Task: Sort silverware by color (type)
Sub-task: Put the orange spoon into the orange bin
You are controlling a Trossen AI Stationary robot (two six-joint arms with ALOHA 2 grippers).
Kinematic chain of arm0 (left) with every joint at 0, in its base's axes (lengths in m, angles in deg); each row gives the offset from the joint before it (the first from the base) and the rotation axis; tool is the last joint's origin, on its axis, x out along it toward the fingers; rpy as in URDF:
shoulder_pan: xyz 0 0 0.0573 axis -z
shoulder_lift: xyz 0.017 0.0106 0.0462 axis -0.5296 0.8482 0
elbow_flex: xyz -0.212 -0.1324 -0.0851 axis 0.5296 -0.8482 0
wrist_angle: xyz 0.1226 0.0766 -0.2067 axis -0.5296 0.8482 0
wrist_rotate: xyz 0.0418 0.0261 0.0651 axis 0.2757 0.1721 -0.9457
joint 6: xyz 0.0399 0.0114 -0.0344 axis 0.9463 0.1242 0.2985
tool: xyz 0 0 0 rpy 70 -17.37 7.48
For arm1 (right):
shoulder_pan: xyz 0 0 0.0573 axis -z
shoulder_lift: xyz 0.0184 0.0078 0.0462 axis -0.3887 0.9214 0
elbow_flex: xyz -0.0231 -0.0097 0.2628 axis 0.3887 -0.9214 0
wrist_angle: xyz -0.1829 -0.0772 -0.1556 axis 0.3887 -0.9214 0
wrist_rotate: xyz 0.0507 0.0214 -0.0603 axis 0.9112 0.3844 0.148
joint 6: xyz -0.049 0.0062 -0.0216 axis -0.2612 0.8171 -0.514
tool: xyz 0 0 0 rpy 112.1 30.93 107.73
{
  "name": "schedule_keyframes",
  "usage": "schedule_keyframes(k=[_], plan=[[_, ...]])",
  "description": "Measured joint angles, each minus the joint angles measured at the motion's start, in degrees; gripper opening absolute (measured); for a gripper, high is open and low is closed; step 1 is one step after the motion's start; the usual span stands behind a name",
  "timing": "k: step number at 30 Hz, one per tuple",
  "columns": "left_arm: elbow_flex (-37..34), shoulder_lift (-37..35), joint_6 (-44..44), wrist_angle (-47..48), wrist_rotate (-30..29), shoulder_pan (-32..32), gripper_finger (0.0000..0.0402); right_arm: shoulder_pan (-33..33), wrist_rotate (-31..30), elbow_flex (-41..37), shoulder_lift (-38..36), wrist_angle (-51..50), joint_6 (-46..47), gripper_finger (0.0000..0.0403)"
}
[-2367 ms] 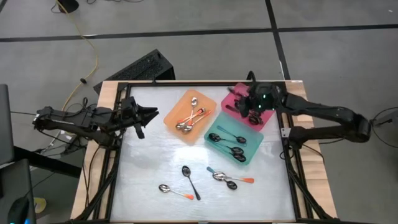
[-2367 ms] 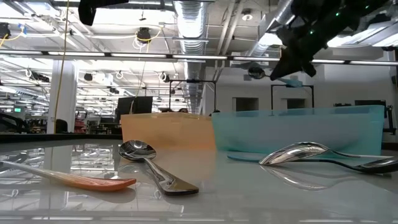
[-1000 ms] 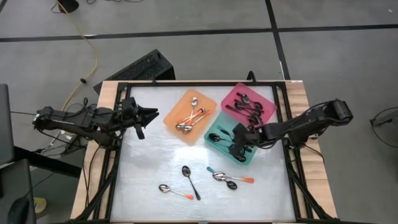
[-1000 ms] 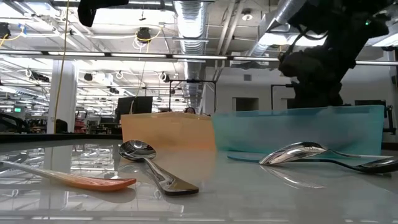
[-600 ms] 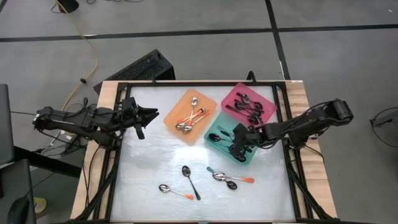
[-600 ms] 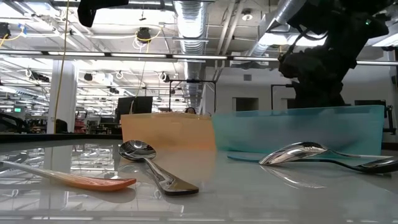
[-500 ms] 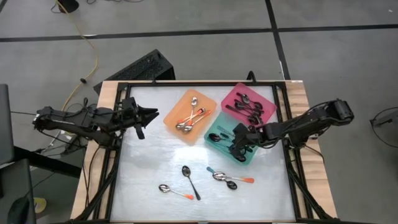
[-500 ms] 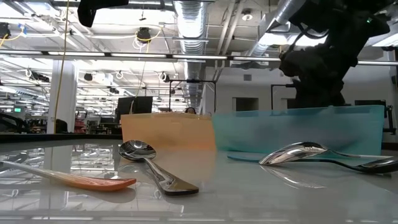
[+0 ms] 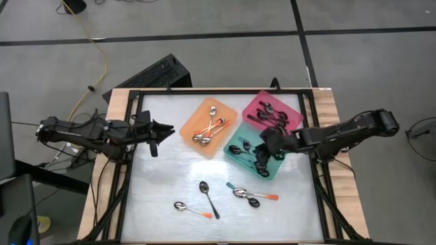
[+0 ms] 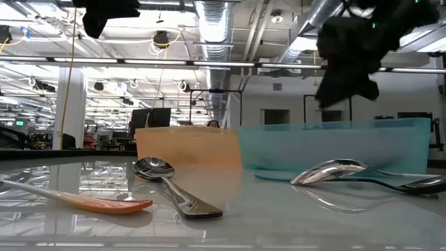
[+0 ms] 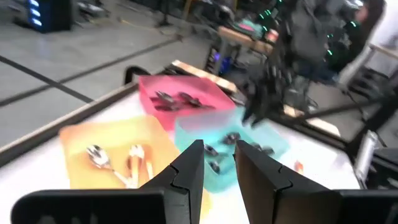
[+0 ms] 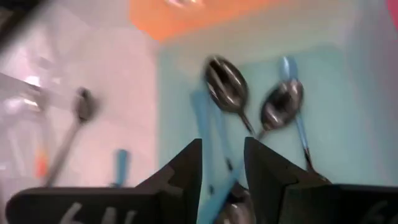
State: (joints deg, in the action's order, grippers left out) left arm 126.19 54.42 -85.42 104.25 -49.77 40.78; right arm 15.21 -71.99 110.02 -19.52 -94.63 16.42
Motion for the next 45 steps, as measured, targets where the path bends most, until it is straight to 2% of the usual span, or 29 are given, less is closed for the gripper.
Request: schedule_keyframes(k=[7, 12, 18, 22, 28, 32, 36, 39, 45], plan=[[0.0, 0.0, 0.0, 1.2, 7.6, 0.0, 0.0076, -0.2, 0.1, 5.2, -7.0, 0.1, -3.5, 0.0126], [0.0, 0.0, -0.1, 1.3, 17.8, 0.0, 0.0076, -2.4, 3.7, 8.3, -8.7, 0.3, -3.9, 0.0123], [0.0, 0.0, -2.3, 5.6, 32.6, 0.0, 0.0076, -9.6, 4.7, 9.7, -6.0, 0.0, -0.2, 0.0123], [0.0, 0.0, -4.4, 10.3, 37.6, 0.0, 0.0076, -15.1, 4.9, 9.7, -2.3, 0.3, 4.6, 0.0123], [0.0, 0.0, -1.3, 11.9, 37.8, 0.0, 0.0076, -21.2, 4.6, 9.7, 4.7, 5.7, 8.6, 0.0123], [0.0, 0.0, 1.6, 12.1, 33.9, 0.0, 0.0076, -23.7, 4.5, 9.8, 10.1, 11.2, 9.7, 0.0123], [0.0, 0.0, 2.4, 12.3, 30.3, 0.0, 0.0076, -24.9, 5.1, 12.0, 15.3, 11.3, 9.9, 0.0123], [0.0, 0.0, 2.4, 12.4, 30.1, 0.0, 0.0076, -25.4, 5.5, 16.3, 19.0, 6.8, 7.9, 0.0123], [0.0, 0.0, 2.5, 13.0, 27.6, 0.0, 0.0076, -25.8, 5.8, 29.4, 27.9, -16.8, -0.4, 0.0123]])
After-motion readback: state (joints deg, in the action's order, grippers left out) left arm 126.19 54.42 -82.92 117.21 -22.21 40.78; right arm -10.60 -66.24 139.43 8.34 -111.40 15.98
